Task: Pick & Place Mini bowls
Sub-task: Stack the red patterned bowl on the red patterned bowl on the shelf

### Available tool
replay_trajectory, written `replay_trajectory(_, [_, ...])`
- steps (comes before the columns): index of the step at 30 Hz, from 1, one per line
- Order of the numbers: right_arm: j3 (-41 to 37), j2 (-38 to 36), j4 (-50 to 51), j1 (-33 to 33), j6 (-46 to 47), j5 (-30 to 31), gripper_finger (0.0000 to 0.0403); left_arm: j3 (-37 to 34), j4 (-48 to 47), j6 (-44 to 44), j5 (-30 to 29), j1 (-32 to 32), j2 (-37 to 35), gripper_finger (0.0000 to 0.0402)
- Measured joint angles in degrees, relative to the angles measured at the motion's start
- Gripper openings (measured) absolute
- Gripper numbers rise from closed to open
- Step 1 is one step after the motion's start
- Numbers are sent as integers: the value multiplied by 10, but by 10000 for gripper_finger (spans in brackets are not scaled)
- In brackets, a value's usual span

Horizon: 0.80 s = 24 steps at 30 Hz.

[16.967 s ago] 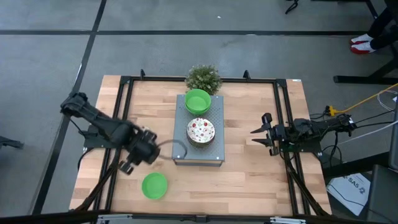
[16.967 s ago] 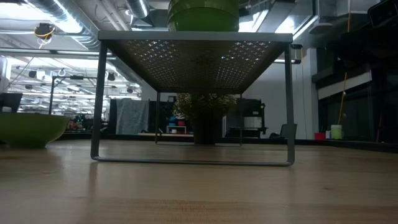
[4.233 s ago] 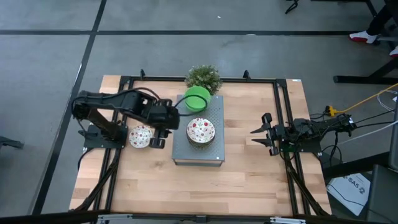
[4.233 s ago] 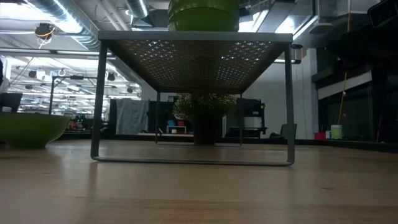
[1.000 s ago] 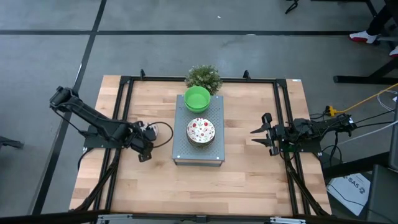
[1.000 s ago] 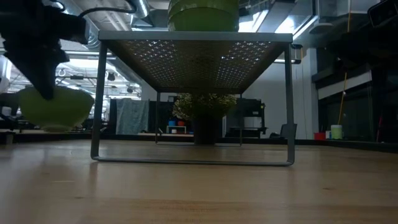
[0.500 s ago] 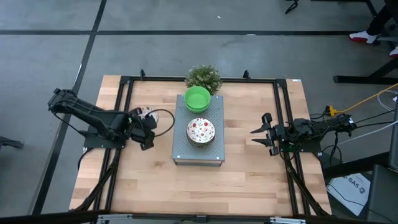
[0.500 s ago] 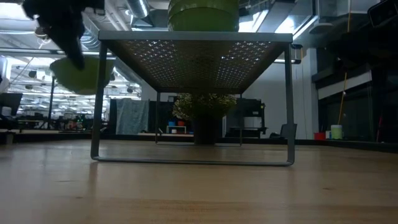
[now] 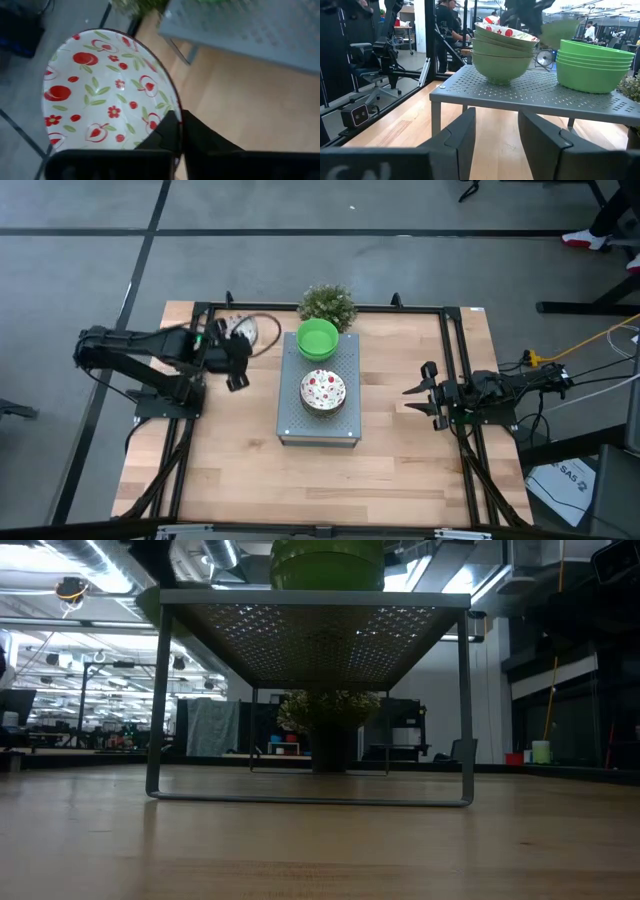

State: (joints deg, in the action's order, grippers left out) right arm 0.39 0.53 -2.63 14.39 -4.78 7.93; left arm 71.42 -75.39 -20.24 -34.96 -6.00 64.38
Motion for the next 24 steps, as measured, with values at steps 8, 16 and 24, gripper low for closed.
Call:
replay_trajectory(8, [0,0,0,0,0,0,147,85,6,127,-11,79,0,3])
replay_trajectory(16, [0,0,0,0,0,0,147,142,89,238,-9,126,0,3])
replay_trajectory(24, [0,0,0,0,0,0,147,181,216,347,38,133,36,3])
